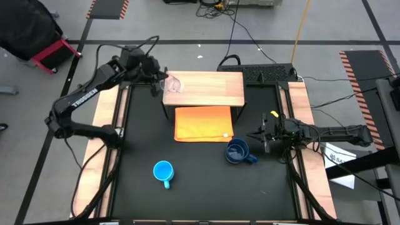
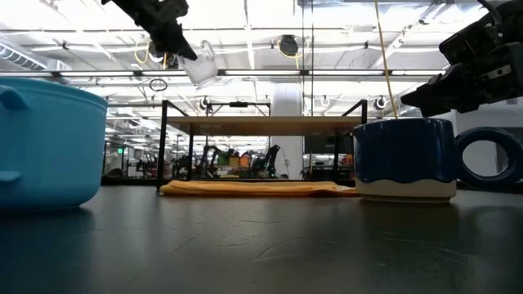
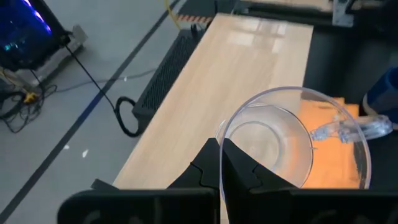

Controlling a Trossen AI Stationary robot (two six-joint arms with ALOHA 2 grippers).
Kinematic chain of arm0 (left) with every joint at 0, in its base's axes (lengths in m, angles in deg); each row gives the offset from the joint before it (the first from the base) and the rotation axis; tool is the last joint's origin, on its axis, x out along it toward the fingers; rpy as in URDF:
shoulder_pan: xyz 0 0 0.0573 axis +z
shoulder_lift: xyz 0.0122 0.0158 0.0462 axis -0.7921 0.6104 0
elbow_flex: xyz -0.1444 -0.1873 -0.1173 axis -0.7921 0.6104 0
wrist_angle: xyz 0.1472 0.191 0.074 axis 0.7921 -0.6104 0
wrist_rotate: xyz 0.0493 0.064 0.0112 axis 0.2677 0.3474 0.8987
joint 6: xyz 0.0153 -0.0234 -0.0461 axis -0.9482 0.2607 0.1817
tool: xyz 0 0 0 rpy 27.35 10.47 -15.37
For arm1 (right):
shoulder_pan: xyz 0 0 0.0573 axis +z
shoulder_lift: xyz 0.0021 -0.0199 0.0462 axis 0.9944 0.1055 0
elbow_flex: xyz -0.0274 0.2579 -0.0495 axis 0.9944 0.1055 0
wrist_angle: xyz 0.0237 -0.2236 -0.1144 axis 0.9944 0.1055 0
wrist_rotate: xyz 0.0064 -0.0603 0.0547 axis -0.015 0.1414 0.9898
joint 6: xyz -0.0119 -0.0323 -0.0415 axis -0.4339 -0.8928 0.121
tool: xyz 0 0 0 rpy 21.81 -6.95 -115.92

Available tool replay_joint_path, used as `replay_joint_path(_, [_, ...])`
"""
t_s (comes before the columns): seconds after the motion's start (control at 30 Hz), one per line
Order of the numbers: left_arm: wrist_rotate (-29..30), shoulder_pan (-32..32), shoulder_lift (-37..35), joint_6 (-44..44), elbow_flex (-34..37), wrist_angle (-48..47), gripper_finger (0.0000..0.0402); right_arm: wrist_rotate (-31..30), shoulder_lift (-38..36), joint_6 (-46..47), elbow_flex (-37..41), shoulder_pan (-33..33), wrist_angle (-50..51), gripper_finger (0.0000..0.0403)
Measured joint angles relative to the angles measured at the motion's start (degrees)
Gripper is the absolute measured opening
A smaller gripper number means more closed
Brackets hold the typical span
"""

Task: Stack small to large cups/mugs on shelf
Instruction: Put the transparent mug on the shelf

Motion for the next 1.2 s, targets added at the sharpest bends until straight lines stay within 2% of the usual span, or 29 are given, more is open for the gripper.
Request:
replay_joint_path(0.23, [-0.45, 1.35, 4.87, -4.28, -4.68, -3.03, 0.0, 0.0, 0.0, 0.04, 0.0, 0.0, -0.02, 0.0])
replay_joint_path(0.6, [-3.01, 3.3, 14.84, -12.66, -22.91, -13.65, 0.0, 0.0, 0.02, 1.55, 0.0, 0.02, -0.07, 0.0])
replay_joint_path(0.83, [-8.1, 3.53, 18.31, -26.67, -26.2, -18.7, 0.0, 0.0, 0.0, 1.53, 0.0, 0.0, -0.07, 0.0])
replay_joint_path(0.97, [-10.21, 3.51, 19.03, -29.37, -27.13, -18.41, 0.0, 0.0, 0.0, 1.53, 0.01, 0.01, -0.07, 0.0])
replay_joint_path(1.2, [-9.37, 3.58, 21.58, -31.59, -27.13, -20.83, 0.0, 0.0, 0.01, 1.51, 0.0, 0.01, -0.07, 0.0])
